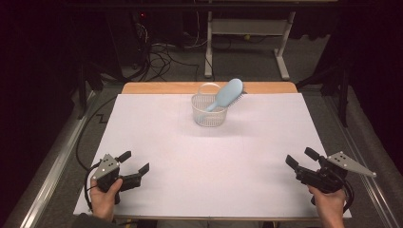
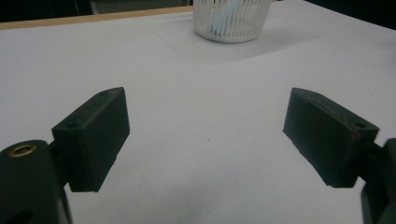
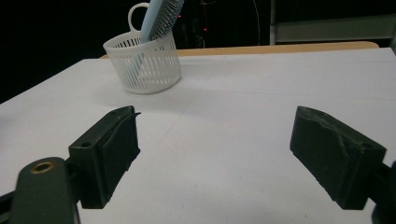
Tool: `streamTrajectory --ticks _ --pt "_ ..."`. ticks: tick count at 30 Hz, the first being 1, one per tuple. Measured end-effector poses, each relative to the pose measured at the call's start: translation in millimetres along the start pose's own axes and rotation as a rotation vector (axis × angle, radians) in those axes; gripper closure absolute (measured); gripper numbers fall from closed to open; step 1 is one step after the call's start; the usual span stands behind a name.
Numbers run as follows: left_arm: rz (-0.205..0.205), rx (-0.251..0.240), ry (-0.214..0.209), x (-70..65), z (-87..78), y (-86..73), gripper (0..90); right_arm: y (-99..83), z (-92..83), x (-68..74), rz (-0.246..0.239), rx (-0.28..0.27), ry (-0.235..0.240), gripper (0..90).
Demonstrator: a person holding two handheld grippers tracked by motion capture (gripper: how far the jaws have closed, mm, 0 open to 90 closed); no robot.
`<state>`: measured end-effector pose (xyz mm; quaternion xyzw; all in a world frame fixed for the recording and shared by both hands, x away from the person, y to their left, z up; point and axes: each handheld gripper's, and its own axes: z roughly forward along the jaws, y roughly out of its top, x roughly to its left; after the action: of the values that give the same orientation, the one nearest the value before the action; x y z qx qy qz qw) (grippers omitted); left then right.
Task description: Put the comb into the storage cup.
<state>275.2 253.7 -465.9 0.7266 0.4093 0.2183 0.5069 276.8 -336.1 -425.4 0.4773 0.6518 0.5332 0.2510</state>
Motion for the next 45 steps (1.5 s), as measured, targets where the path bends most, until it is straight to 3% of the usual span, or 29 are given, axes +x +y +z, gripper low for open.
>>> streamTrajectory --ticks 26,45 --pt "0.006 -0.003 0.007 -0.9 -0.5 -0.1 15.4 -20.4 -2.0 -9.1 0.018 0.036 -0.029 16.1" --pt "-0.006 -0.002 0.005 0.4 -0.6 -0.6 15.3 -30.0 -7.2 -10.9 0.004 0.052 -0.041 16.2"
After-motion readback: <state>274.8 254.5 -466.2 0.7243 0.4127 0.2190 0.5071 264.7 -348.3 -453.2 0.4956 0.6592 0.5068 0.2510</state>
